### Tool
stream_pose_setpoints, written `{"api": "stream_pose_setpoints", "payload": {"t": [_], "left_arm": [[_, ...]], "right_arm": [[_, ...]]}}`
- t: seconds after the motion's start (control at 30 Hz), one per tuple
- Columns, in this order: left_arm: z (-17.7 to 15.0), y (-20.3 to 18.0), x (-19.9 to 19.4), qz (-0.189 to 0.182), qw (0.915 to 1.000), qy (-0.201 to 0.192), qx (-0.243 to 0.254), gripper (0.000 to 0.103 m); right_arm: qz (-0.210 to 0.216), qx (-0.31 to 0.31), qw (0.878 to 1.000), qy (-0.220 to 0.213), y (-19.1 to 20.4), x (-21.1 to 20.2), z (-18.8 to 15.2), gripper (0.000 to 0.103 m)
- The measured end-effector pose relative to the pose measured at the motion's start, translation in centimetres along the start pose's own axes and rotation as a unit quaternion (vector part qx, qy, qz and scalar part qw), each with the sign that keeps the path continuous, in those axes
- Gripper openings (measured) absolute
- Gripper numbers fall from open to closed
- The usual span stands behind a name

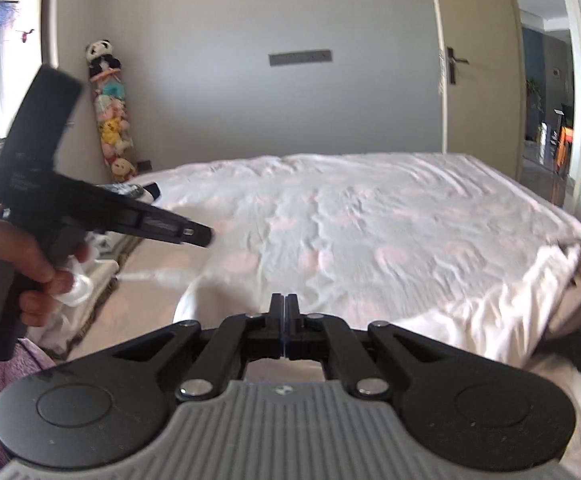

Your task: Fold clothes

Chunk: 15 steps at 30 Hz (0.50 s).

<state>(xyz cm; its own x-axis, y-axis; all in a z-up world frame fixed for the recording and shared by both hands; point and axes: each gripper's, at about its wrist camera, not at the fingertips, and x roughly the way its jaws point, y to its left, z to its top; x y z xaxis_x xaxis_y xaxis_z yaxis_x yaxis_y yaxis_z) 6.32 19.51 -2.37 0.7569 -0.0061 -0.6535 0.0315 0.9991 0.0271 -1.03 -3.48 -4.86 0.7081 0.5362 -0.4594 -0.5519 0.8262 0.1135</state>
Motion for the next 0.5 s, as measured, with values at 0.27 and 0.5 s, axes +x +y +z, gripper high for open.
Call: {"api": "stream_pose_setpoints", "payload": {"t": [0.27, 0.5], "left_arm": [[-2.9, -1.7, 1.8, -0.026, 0.9991, 0.027, 0.02, 0.03], [-4.8, -5.7, 5.3, -0.092, 0.9931, 0.042, 0.059, 0.043]], "right_arm": [[-0.106, 0.062, 0.991, 0.044, -7.3, 0.7, -2.9, 0.061], [-0.14, 0.104, 0.979, 0.11, -11.0, 3.3, -6.1, 0.069]]}}
